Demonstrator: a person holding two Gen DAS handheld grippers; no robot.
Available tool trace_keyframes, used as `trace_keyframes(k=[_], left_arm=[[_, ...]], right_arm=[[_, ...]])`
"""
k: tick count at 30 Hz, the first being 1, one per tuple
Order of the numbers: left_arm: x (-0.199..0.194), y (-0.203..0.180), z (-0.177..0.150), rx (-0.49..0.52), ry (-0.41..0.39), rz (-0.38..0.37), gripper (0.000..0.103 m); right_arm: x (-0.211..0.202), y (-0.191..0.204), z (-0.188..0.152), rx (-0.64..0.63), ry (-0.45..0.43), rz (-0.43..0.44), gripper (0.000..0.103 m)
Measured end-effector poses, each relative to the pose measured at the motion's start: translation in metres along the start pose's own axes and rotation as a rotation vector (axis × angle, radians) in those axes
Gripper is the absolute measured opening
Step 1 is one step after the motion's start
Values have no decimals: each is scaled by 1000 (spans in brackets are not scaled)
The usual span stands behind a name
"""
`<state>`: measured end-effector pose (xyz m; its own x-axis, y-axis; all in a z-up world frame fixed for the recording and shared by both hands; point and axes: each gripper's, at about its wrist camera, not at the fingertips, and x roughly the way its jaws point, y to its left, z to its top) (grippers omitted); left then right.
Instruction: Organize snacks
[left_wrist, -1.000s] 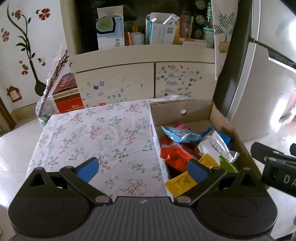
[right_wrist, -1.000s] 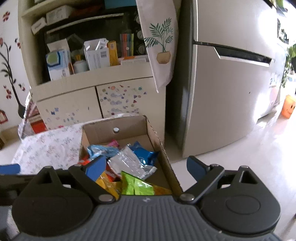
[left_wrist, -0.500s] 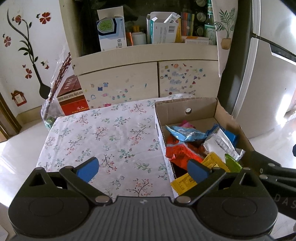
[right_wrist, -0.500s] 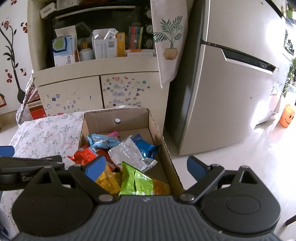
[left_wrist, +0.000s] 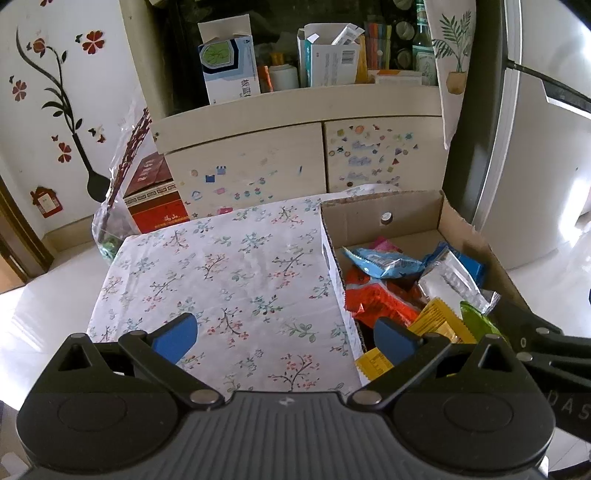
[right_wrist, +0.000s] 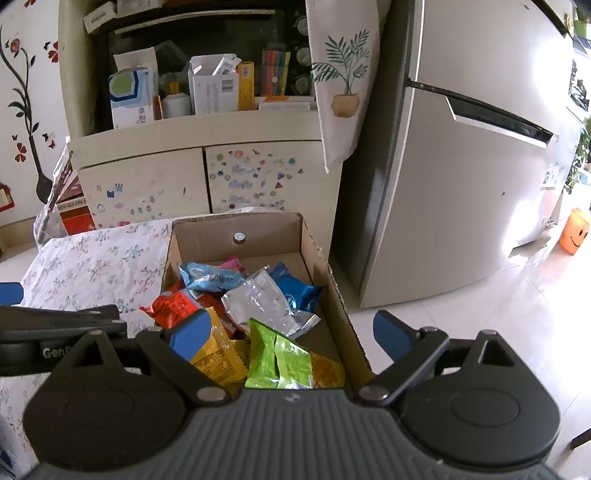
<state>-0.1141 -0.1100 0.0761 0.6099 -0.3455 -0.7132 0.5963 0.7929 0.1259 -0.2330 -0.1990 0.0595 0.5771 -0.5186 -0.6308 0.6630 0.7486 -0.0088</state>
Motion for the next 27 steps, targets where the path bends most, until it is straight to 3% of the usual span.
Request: trace_keyframes(k=[10, 27], left_arm=[[0, -1, -2, 21, 31, -2, 103], [4, -8, -8, 71, 127, 0, 103]], right_arm=[[1, 0, -3, -6, 29, 16, 95], [3, -2, -6, -2, 168, -11, 95]])
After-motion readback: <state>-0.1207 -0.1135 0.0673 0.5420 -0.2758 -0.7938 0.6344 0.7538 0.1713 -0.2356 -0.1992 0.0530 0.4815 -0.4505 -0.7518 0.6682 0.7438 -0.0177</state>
